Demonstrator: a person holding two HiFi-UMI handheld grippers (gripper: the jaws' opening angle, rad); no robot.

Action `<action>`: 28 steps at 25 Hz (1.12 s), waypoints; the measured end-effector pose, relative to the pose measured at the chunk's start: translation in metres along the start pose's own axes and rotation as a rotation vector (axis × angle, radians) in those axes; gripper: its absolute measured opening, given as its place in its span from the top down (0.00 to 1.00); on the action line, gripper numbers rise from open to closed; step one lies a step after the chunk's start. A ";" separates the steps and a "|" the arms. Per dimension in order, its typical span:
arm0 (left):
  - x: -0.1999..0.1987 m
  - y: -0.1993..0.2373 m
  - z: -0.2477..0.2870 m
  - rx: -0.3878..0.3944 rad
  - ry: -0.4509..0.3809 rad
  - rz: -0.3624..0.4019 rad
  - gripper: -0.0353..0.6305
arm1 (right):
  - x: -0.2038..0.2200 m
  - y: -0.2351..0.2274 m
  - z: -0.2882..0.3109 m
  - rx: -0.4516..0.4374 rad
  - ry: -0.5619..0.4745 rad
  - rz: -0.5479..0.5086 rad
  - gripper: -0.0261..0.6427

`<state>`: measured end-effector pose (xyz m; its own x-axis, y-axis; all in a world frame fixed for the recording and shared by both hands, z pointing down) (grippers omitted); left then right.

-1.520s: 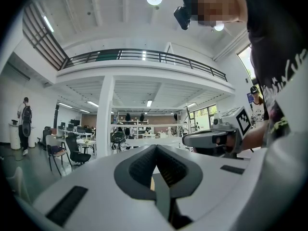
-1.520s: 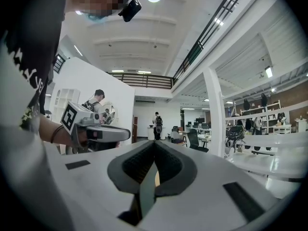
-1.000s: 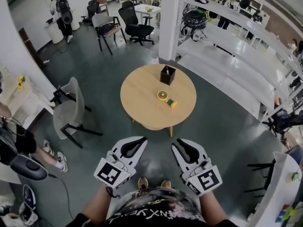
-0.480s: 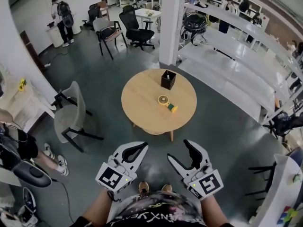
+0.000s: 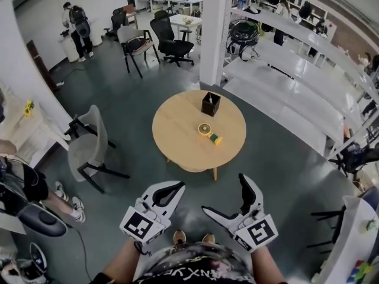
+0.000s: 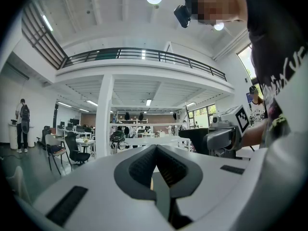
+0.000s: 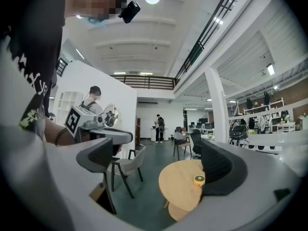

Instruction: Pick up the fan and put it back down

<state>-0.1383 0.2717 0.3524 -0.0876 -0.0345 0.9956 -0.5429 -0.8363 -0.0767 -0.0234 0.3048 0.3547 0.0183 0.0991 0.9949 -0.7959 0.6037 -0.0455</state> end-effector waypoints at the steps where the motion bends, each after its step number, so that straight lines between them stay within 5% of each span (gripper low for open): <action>1: 0.000 0.000 0.000 0.001 -0.001 0.000 0.92 | 0.001 0.000 0.001 -0.001 0.004 -0.003 0.10; 28: -0.006 -0.031 0.018 -0.006 0.008 0.017 0.92 | 0.012 -0.019 -0.029 -0.002 0.013 -0.003 0.08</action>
<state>-0.1057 0.2884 0.3494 -0.1039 -0.0444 0.9936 -0.5461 -0.8324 -0.0943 0.0091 0.3177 0.3650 0.0283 0.1077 0.9938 -0.7949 0.6052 -0.0429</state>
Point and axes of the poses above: the fingertips, and each gripper's own axes: z forward along the fingers, y to its left, x out of its underside, the point moved 2 cm from there along -z, backward along the fingers, and after that the axes turned 2 degrees about z, right-handed, at the moved point
